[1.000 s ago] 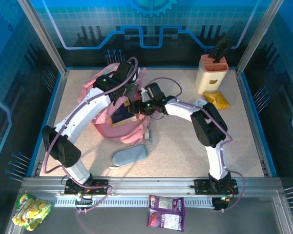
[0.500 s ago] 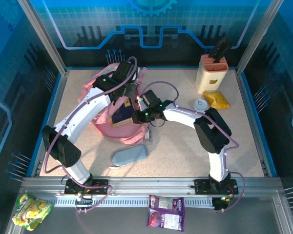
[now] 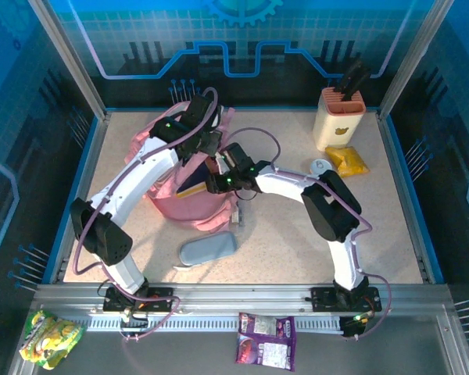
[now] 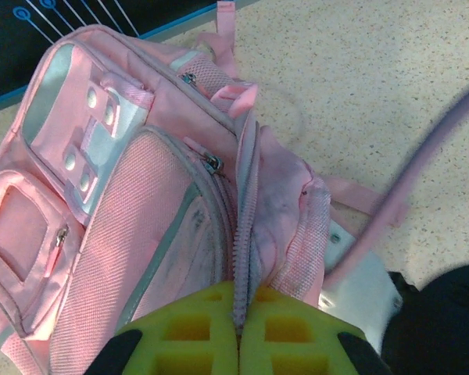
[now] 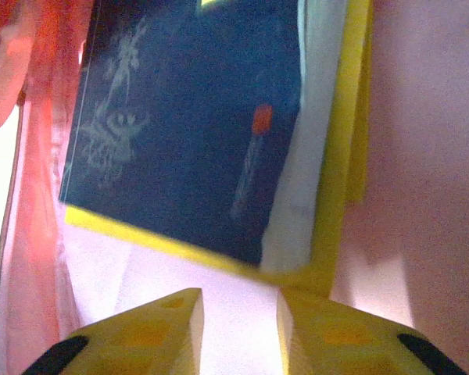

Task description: Pack the student bag

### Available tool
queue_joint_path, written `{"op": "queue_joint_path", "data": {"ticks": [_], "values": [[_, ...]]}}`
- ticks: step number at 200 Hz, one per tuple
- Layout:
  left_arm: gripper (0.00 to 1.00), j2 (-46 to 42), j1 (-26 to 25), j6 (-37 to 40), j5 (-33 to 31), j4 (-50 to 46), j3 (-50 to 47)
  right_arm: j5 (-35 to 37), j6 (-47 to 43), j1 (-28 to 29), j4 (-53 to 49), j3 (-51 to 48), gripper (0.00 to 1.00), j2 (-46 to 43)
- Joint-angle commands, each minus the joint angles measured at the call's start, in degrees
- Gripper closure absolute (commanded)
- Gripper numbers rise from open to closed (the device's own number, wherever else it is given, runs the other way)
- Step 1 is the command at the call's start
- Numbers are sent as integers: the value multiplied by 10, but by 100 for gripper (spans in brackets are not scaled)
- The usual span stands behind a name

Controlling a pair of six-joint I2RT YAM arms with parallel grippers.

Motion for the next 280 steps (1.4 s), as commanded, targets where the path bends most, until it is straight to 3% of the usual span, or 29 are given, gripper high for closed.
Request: {"op": "queue_joint_path", "data": {"ticks": [1,38,53,68,95,133,159,198,223,280], "values": [[100,-6,2,-33,29,42,23,-14,-12,-5,18,-59,64,-84],[100,-8,2,-75,69,64,-36,-26,-11,-32,-12,-138,55,-183],[95,-10,2,-105,98,76,-65,-25,-18,-38,-39,-152,55,-209],[78,-26,1,-136,125,99,-109,-31,-19,-45,-49,-170,53,-228],[59,-93,3,-188,143,152,-206,-50,-23,-48,-77,-178,52,-238],[40,-240,30,-264,135,205,-361,-87,-10,-43,-100,-181,49,-238],[35,-328,88,-305,124,205,-459,-88,1,-29,-113,-186,47,-239],[34,-384,258,-369,188,234,-580,-84,17,2,-134,-198,46,-244],[35,-351,364,-389,268,288,-625,-72,33,18,-126,-204,46,-243],[41,-222,488,-394,294,389,-610,-68,68,51,-76,-211,46,-212]]}}
